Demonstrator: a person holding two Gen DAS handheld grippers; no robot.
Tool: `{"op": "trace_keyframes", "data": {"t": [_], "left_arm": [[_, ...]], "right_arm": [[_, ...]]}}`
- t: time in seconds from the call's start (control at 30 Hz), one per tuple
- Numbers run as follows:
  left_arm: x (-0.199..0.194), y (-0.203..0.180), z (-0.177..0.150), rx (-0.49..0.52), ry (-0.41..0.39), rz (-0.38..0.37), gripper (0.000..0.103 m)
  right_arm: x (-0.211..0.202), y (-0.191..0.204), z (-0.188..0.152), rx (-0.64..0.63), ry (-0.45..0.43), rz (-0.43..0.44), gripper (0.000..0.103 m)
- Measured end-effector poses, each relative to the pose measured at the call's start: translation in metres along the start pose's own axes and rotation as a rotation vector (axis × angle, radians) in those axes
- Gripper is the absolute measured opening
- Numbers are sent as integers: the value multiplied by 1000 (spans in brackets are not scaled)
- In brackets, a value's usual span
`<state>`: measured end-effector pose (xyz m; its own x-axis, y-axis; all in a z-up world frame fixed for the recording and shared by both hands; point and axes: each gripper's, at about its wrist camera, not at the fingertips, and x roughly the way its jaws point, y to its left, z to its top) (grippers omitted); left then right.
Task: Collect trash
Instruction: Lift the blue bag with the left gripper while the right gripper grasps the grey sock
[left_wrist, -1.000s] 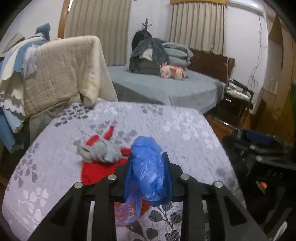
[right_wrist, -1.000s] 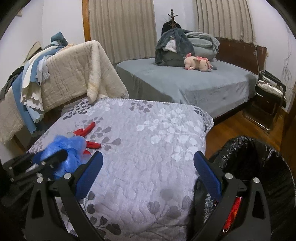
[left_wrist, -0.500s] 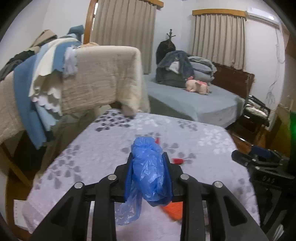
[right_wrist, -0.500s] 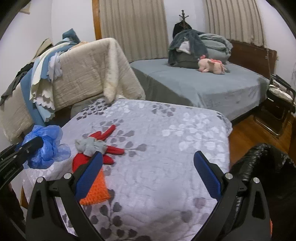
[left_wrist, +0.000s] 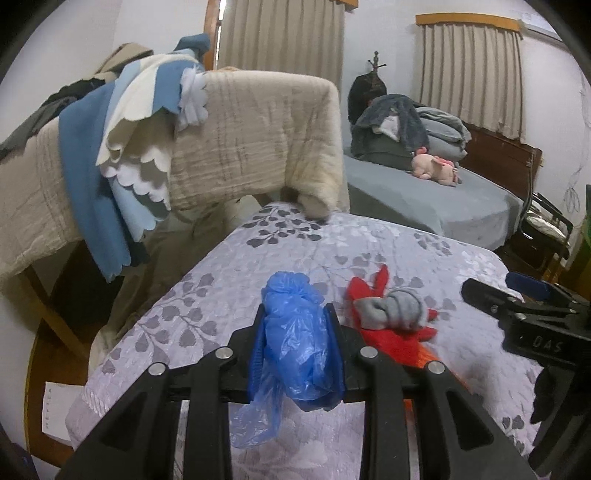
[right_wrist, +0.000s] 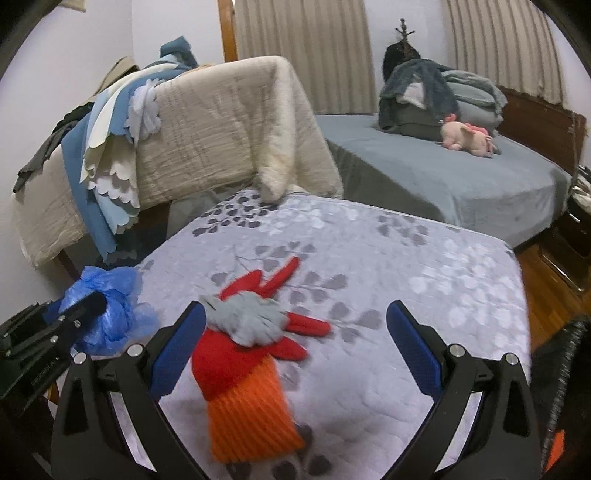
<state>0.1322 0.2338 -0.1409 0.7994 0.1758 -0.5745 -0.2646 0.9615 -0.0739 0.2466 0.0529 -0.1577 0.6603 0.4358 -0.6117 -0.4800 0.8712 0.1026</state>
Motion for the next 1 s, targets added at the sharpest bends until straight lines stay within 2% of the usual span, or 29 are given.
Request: {"op": "trace_keyframes", "data": {"t": [0.47,0.53,0.73,0.83,1.0], "left_arm": [[27,25,0,-47,20,27,29],[29,27,-1,-50,25,28,29],[31,27,-1,-52,32,21,29],[29,25,-1,-49,29,16,29],[24,20,2,-46,17,5,29]], "right_arm": [[63,25,-4,-24,100,34,94],[68,26,-4,-28,120,47,80],[73,27,-10,-27,164,89,55],[67,27,-7,-26,155,99,50],[47,21,2,-26,113,101,49]]}}
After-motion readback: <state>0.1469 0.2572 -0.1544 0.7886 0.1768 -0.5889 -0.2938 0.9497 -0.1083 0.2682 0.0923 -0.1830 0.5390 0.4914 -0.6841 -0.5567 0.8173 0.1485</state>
